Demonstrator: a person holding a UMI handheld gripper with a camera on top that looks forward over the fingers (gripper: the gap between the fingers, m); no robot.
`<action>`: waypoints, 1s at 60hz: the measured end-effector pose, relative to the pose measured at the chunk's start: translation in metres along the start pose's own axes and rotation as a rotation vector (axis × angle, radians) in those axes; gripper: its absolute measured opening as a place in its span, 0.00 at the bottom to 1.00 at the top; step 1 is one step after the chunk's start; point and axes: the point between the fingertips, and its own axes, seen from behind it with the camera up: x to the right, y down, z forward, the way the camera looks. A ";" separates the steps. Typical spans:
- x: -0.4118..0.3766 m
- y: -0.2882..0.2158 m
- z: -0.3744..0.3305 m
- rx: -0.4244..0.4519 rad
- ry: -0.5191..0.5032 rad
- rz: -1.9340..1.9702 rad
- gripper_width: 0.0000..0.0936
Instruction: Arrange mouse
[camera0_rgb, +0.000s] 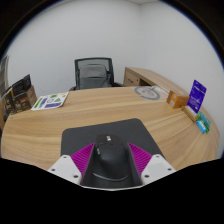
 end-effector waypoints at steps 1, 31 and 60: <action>0.000 -0.001 -0.001 0.003 0.000 -0.001 0.75; -0.007 -0.035 -0.242 0.035 -0.089 -0.073 0.92; 0.013 0.003 -0.434 0.045 -0.122 -0.077 0.92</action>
